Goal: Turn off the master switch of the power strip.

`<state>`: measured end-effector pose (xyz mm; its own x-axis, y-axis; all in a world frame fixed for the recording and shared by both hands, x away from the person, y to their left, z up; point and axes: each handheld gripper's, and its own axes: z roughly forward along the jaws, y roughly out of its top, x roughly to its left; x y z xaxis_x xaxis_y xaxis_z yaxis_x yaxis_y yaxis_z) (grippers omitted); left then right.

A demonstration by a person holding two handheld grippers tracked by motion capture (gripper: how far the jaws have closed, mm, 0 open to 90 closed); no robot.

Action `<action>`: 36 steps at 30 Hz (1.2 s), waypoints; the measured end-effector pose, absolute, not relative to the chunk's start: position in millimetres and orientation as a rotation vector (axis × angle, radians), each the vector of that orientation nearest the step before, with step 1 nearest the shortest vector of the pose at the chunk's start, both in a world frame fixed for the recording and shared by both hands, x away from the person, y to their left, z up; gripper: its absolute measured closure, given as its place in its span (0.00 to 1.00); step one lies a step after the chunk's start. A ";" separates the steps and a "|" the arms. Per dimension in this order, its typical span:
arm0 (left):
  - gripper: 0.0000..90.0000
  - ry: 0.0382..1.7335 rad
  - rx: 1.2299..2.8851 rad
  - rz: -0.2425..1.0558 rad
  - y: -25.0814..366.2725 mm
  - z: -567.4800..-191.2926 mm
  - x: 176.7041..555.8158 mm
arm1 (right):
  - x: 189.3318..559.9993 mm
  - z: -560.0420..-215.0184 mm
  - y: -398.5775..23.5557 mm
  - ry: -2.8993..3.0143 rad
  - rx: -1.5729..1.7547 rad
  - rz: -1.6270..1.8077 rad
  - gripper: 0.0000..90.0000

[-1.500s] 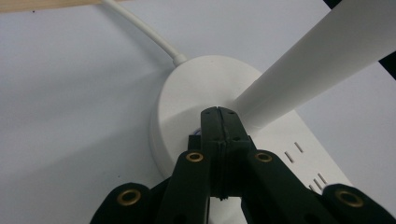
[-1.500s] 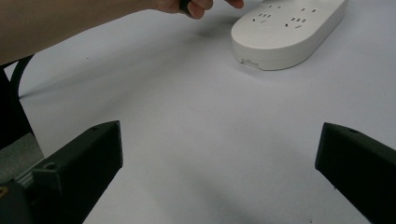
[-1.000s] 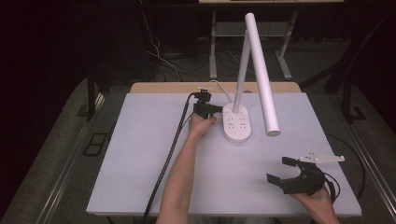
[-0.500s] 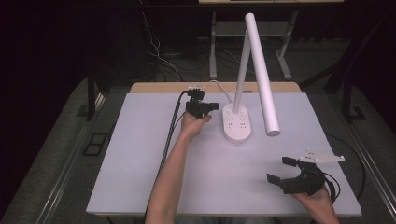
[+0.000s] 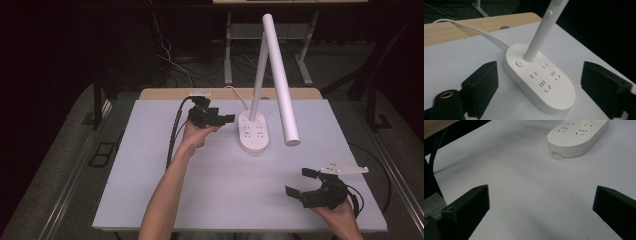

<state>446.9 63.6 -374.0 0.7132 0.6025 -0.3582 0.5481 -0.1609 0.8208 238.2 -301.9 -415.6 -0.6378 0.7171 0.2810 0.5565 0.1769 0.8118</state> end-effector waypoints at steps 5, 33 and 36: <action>0.00 0.886 1.821 0.048 78.3 -370.8 433.4 | 238.2 -415.7 -301.9 2.277 1.247 1.454 0.00; 0.00 0.863 1.860 0.151 146.8 -377.9 334.3 | 239.0 -416.9 -300.9 2.282 1.249 1.440 0.00; 0.00 0.855 1.854 0.159 152.7 -377.8 323.7 | 238.6 -416.6 -300.8 2.279 1.248 1.440 0.00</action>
